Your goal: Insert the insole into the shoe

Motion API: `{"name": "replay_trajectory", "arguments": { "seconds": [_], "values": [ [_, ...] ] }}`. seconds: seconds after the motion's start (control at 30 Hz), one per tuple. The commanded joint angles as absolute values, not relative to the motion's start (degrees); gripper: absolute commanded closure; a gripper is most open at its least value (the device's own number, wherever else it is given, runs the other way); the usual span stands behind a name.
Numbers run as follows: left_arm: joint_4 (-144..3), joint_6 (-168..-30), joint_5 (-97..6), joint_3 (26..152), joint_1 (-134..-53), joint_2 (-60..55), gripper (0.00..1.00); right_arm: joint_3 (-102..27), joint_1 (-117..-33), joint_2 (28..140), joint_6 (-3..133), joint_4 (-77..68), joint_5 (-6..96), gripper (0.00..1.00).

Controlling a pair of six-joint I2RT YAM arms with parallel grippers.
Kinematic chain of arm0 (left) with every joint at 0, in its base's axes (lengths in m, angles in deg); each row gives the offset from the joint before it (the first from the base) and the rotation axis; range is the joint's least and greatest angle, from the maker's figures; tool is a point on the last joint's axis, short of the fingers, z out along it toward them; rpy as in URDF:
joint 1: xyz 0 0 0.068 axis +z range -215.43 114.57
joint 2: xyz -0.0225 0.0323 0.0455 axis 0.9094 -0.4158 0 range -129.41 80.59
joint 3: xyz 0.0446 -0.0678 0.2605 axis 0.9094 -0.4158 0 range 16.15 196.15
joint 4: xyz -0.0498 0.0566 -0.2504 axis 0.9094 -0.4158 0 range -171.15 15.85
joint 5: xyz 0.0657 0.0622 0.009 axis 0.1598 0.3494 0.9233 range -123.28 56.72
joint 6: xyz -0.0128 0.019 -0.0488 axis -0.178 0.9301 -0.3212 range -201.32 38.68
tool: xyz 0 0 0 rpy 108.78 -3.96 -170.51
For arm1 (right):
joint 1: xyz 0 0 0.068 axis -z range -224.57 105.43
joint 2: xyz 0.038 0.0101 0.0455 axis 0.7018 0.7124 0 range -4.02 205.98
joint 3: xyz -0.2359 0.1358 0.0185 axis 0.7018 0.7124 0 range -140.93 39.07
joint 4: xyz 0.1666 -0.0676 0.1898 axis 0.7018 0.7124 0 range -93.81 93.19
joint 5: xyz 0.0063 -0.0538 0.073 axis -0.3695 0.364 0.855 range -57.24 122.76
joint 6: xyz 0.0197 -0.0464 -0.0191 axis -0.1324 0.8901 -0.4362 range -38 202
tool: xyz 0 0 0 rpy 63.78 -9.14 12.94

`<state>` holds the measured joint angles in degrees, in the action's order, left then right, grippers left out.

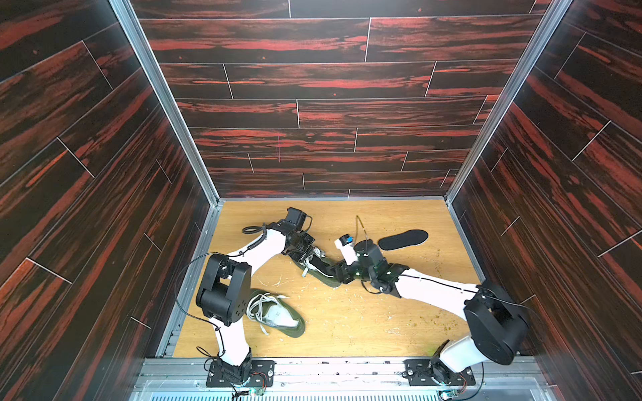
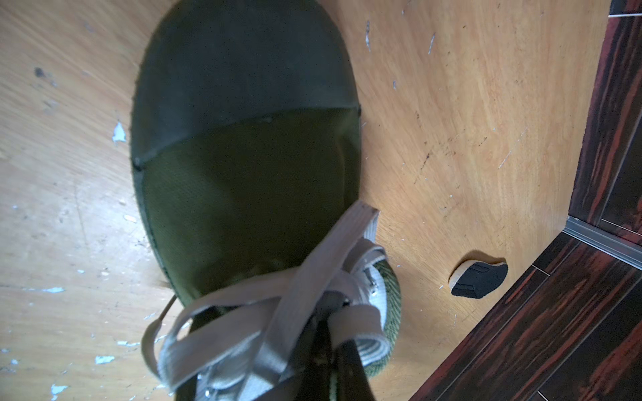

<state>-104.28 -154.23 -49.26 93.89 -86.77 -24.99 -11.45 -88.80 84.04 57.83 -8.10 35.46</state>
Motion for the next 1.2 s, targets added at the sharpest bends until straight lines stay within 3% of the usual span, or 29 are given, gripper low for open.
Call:
{"name": "replay_trajectory", "arguments": {
  "seconds": [0.0,0.23,0.57,1.17],
  "values": [
    [-104.8,-154.3,-47.1,95.4,-86.8,-23.4,1.0,-10.1,-88.4,83.0,41.2,-0.5,34.6,0.48],
    [-105.1,-153.7,-47.3,96.3,-87.0,-23.5,1.0,-9.4,-88.5,81.9,24.8,-5.1,34.9,0.53],
    [-105.2,-153.3,-47.0,97.0,-87.5,-23.4,1.0,-10.0,-88.4,86.0,7.6,-9.7,37.2,0.46],
    [-106.1,-151.1,-47.5,98.0,-88.0,-23.9,1.0,-10.5,-87.4,93.3,-1.2,-16.7,34.3,0.52]
  ]
}}
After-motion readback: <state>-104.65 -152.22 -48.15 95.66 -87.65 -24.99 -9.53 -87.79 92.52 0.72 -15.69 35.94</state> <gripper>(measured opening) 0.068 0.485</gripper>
